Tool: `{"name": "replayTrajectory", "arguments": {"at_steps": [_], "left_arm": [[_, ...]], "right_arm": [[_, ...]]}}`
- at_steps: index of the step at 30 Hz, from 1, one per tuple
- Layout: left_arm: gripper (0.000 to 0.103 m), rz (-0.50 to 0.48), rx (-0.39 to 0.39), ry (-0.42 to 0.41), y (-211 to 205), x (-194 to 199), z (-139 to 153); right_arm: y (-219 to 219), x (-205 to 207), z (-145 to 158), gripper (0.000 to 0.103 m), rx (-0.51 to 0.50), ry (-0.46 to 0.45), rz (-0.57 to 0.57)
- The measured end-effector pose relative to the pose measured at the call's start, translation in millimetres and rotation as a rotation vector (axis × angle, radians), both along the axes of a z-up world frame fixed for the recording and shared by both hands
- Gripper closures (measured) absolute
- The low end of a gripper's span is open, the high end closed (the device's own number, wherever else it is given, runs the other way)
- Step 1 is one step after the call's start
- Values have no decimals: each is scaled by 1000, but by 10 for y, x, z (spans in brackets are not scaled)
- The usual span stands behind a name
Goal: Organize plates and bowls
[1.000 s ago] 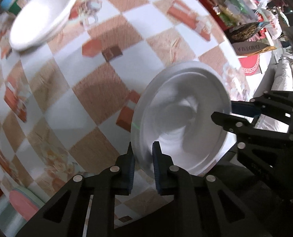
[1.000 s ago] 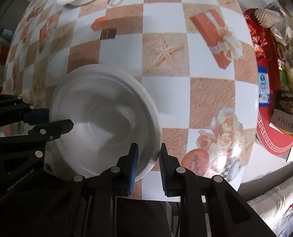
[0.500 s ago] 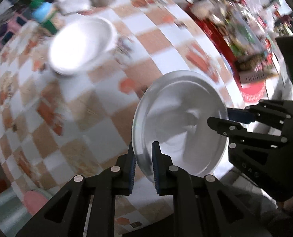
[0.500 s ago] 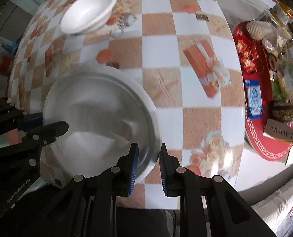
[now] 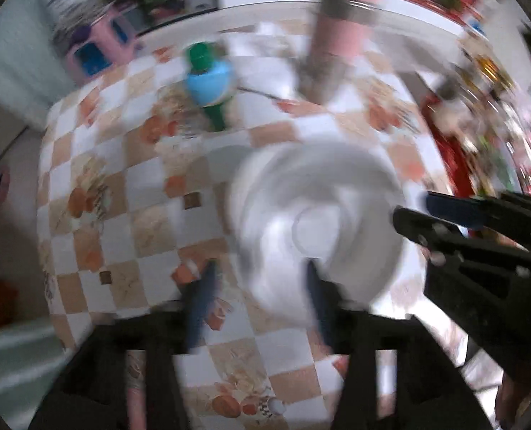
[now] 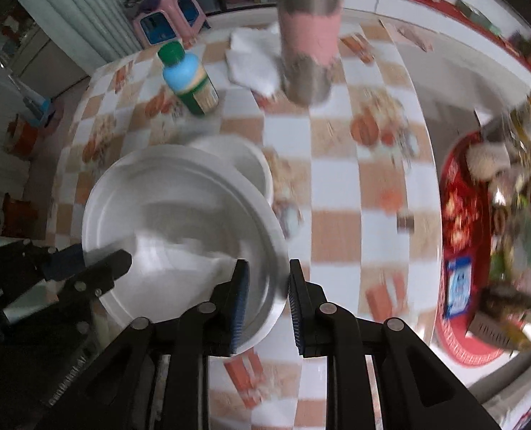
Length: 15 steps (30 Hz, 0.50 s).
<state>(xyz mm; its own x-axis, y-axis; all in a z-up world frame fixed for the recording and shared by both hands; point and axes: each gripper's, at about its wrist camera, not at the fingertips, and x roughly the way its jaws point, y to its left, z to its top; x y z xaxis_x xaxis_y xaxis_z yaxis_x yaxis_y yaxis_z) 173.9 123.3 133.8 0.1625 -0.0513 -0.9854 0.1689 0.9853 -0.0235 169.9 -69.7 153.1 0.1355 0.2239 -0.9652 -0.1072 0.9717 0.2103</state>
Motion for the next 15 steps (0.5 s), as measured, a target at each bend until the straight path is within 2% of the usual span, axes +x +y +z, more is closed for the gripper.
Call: {"name": "replayTrajectory", "arguments": {"at_steps": [1, 2, 3, 5, 10, 15], "left_arm": [[38, 42, -15, -5, 88, 29, -4], [38, 72, -36, -5, 149, 46, -6], [38, 93, -55, 2, 211, 74, -4], [38, 113, -72, 13, 327, 37, -28], [38, 149, -113, 50, 556, -210, -129], [38, 137, -160, 73, 487, -377, -191]], "right_arm": [[35, 88, -9, 77, -19, 7, 9], [61, 153, -16, 63, -51, 10, 16], [77, 218, -8, 39, -110, -5, 11], [33, 253, 22, 18, -147, -44, -12], [-301, 76, -86, 18, -62, 13, -113], [-561, -522, -359, 18, 12, 113, -185]]}}
